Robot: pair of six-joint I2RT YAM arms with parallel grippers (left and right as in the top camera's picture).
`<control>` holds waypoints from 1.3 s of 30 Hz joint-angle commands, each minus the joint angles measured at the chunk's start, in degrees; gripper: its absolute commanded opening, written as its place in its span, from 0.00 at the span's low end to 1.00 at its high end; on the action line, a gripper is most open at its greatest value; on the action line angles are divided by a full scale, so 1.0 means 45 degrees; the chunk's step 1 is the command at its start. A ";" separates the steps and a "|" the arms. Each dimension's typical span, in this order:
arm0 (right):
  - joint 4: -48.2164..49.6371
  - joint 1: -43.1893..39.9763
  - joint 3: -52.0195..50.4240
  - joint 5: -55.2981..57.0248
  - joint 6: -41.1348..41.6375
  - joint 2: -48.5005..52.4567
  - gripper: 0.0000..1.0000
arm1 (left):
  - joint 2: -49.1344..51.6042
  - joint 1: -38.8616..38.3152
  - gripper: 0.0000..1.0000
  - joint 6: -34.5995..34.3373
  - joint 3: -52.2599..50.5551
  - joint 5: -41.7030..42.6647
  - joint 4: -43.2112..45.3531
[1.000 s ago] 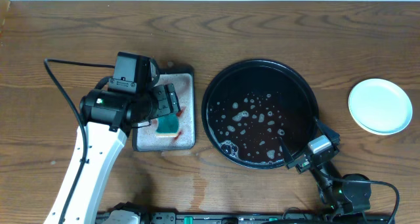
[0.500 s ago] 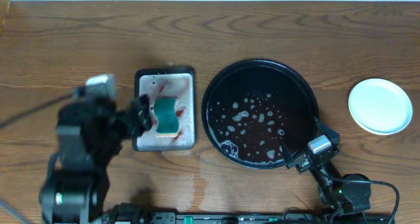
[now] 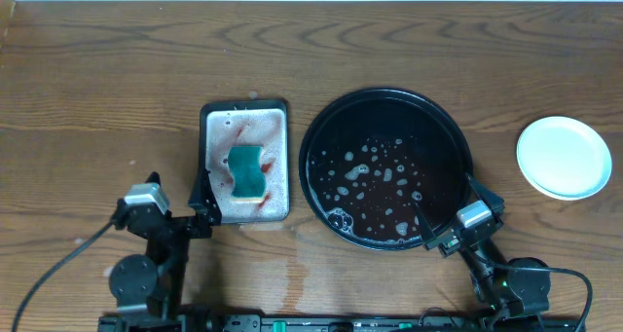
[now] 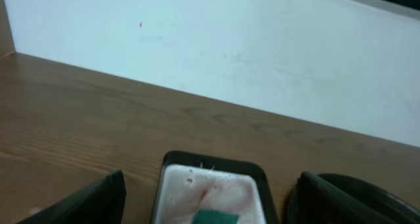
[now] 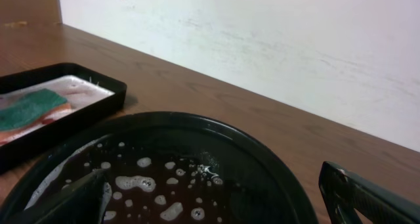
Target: Clean dirty plates on tray and stack at the side
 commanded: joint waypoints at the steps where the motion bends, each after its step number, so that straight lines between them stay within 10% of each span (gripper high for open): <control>1: -0.0010 0.0112 -0.0049 0.0073 -0.0117 -0.0073 0.99 | -0.1010 0.0063 0.84 0.0180 -0.0860 -0.0058 0.0471; 12: -0.0010 0.0112 -0.0049 0.0073 -0.0121 -0.0073 0.99 | -0.1690 -0.0597 0.84 0.0170 -0.3764 -0.0015 0.2861; 39: -0.0010 0.0112 -0.0049 0.0073 -0.0121 -0.0073 0.99 | -0.1574 -0.0772 0.84 0.0175 -0.3876 -0.0019 0.1481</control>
